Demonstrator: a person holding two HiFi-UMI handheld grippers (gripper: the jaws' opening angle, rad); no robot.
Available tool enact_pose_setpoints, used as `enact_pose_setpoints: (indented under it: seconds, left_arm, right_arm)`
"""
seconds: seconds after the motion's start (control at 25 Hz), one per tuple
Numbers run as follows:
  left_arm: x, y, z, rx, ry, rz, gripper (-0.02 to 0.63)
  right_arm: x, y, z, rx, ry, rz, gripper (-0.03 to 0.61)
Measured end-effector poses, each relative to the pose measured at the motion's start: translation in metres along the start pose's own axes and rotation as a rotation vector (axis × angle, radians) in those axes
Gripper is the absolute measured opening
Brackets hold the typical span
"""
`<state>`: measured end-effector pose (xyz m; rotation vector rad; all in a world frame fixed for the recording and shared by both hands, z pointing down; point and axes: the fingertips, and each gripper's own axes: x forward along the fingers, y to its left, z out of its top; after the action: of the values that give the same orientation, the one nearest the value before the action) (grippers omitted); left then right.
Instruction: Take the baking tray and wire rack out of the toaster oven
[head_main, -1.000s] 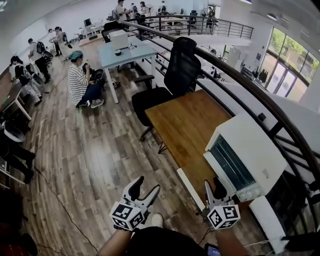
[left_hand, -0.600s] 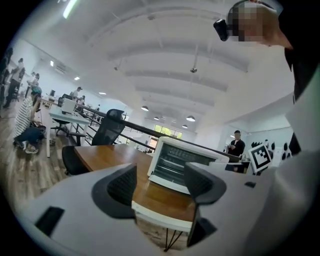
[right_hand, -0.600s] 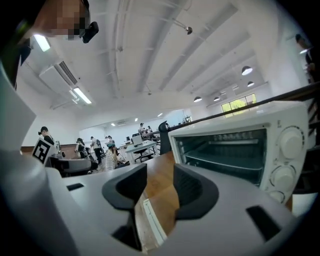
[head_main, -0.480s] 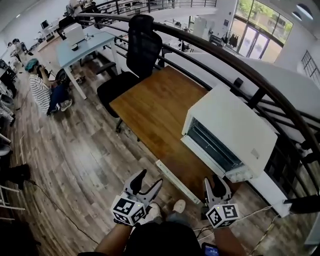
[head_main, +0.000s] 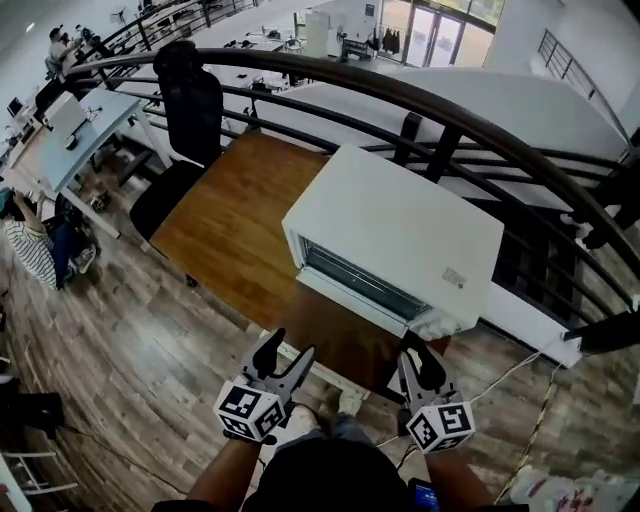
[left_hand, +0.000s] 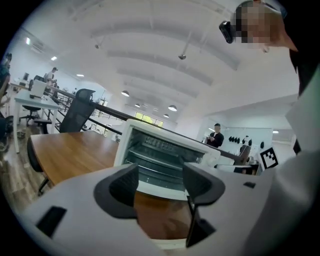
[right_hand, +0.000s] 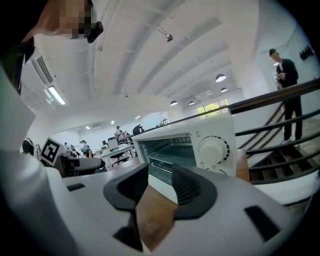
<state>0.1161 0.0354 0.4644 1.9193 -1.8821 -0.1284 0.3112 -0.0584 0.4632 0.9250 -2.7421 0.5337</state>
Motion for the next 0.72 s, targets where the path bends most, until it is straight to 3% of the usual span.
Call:
enact_pose_setpoints:
  seconds: [0.12, 0.28, 0.44, 0.72]
  left_arm:
    - [0.034, -0.014, -0.005, -0.075, 0.016, -0.049, 0.271]
    - [0.086, -0.038, -0.017, -0.067, 0.05, -0.102, 0.27]
    - [0.129, -0.05, -0.024, -0.13, 0.07, -0.149, 0.27]
    - [0.18, -0.037, -0.035, -0.231, 0.085, -0.142, 0.27]
  right_arm:
    - [-0.013, -0.02, 0.0, 0.005, -0.006, -0.029, 0.144]
    - [-0.028, -0.045, -0.006, 0.01, 0.004, -0.07, 0.144]
    - [-0.043, -0.06, -0.012, 0.014, 0.013, -0.114, 0.143]
    - [-0.066, -0.101, -0.023, 0.028, 0.027, -0.209, 0.143]
